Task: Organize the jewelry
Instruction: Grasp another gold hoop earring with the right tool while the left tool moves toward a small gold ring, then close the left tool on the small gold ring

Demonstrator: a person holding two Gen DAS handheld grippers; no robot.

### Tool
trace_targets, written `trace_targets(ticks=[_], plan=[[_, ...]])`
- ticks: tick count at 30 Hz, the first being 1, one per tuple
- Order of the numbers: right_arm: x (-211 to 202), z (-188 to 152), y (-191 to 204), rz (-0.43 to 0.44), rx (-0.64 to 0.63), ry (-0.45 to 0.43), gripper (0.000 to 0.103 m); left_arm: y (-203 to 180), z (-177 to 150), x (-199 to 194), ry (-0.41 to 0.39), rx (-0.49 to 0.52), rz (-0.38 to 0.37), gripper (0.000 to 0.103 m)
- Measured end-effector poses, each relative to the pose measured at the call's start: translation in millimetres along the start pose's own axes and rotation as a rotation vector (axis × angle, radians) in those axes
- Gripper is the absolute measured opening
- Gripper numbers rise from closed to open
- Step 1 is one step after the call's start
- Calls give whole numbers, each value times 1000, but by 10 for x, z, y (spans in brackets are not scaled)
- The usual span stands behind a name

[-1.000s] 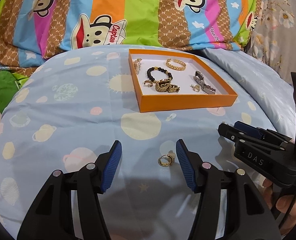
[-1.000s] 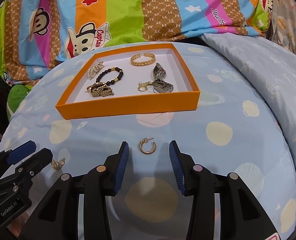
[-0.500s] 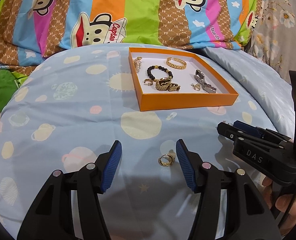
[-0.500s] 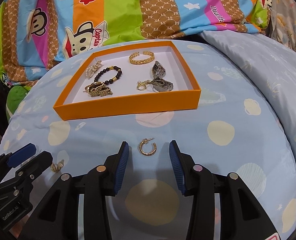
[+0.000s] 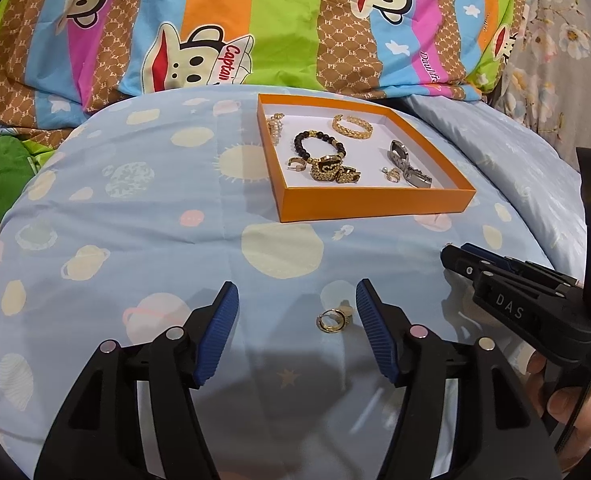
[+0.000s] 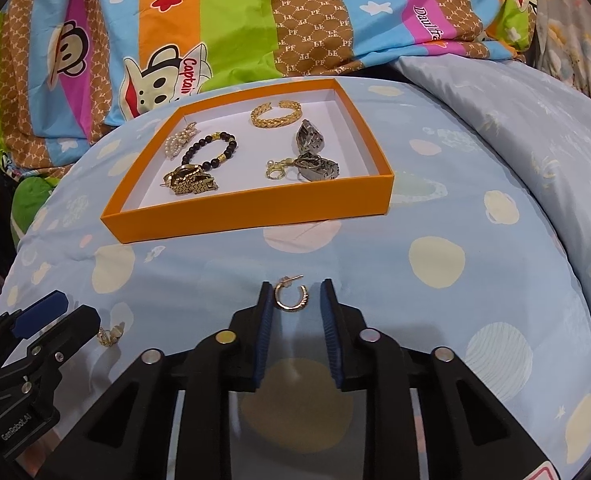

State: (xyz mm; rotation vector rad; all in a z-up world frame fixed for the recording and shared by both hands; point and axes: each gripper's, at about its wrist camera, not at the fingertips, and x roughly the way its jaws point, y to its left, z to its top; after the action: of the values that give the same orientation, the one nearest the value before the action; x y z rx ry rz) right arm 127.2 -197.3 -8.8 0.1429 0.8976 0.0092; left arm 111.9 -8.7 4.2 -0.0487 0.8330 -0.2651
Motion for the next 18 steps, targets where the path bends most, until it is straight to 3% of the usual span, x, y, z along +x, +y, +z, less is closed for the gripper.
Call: trace_targets(ticks=[16,18], plan=[[-123,-60,-181,12,61,-35,16,-181,-43,34,37,96,-25,59],[-119,-66,-182,12,61,-33,16,-186,-45,53,47,101,-24,48]])
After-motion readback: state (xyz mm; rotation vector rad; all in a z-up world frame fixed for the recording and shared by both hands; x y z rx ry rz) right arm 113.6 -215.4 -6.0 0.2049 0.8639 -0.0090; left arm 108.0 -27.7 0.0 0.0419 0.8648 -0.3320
